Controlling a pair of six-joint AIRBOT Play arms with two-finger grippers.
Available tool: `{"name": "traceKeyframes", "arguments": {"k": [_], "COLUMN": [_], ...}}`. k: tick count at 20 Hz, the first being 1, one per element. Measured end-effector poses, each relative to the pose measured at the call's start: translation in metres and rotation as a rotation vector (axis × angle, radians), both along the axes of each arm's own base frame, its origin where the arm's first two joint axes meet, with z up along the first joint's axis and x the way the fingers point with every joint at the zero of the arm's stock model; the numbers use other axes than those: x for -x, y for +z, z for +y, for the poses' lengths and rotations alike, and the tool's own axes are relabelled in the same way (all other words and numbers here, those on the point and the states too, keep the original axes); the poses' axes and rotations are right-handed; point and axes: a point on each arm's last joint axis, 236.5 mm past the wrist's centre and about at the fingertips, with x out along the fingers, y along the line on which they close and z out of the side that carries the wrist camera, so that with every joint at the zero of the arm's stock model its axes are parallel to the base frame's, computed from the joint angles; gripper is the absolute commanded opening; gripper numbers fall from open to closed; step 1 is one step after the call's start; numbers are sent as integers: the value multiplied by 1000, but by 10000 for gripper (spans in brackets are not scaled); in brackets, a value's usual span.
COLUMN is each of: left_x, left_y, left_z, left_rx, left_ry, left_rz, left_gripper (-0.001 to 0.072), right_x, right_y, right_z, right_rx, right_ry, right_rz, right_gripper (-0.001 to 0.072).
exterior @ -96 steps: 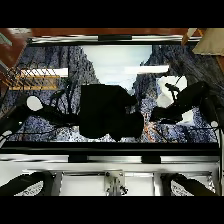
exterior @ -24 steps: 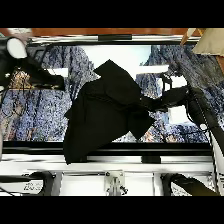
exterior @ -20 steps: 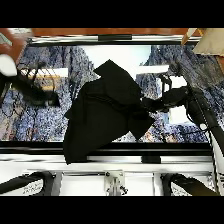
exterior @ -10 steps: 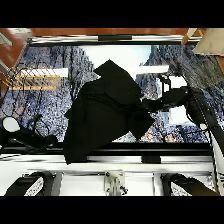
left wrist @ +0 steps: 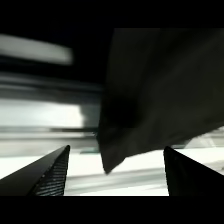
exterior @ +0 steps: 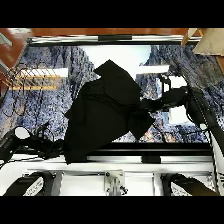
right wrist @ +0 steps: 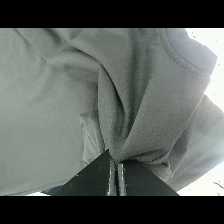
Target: Fold the shirts.
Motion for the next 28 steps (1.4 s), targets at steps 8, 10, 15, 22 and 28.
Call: {"name": "traceKeyframes", "arguments": {"k": [8, 10, 15, 22, 28], "left_x": [-22, -36, -143, -132, -38], "left_y": [-16, -10, 119, 559, 656], "left_z": [-27, -29, -23, 16, 32], "left_rx": [70, 75, 19, -230, -306], "left_ry": [2, -14, -120, -19, 60], "left_rz": [-51, -104, -604, -1751, -1996], "left_gripper": [34, 33, 33, 33, 33], "right_x": [2, 1, -25, 22, 155], "right_y": [0, 1, 75, 453, 584], "right_z": [1, 1, 0, -39, -68], "right_rx": [-3, -4, 25, 64, -54], "right_ry": [2, 2, 82, -17, -137], "right_rz": [7, 4, -223, -1266, -1663], "right_gripper": [66, 65, 65, 65, 65]}}
